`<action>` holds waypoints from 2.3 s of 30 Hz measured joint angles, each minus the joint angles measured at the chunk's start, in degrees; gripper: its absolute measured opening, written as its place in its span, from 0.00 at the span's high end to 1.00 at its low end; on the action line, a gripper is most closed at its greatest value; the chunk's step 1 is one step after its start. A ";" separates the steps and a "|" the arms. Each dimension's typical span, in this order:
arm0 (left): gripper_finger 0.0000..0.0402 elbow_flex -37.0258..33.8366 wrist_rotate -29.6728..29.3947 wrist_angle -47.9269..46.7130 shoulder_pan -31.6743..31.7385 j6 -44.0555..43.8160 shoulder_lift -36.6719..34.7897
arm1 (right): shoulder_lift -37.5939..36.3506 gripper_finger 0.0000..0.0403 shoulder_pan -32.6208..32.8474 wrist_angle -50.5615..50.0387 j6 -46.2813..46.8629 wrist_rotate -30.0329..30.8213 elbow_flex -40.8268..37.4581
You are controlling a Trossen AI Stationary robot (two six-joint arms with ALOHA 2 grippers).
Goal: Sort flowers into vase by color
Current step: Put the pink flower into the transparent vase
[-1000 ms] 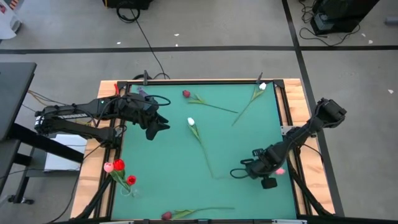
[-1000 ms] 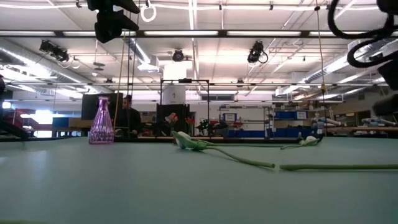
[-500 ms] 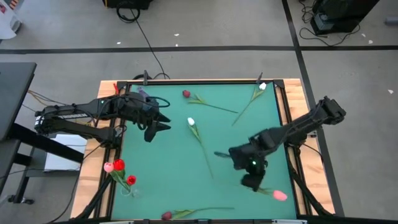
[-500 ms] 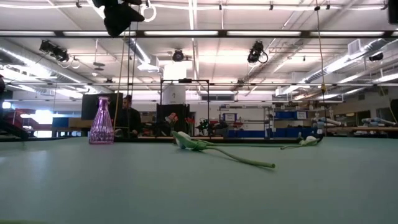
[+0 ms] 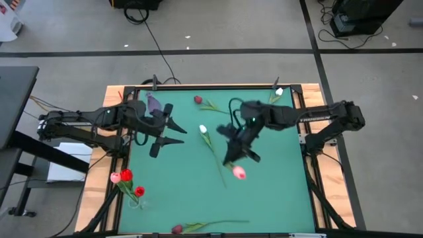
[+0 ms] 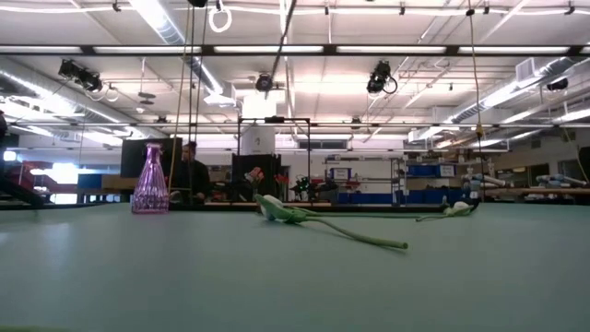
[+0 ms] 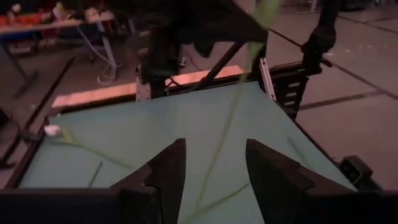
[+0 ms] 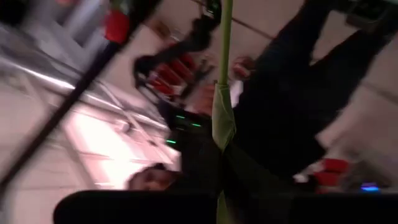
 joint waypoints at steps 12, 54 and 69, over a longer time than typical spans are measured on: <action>0.57 0.00 -3.05 8.39 -0.25 1.96 0.90 | 0.37 0.96 -4.80 7.29 17.25 2.23 1.50; 0.84 -0.02 -7.60 28.63 -3.05 2.89 18.04 | 5.12 0.93 -10.86 15.80 18.21 -2.57 3.39; 0.98 0.02 -7.60 23.04 -3.05 9.06 16.87 | 5.14 0.68 -10.61 18.71 13.37 -2.47 3.39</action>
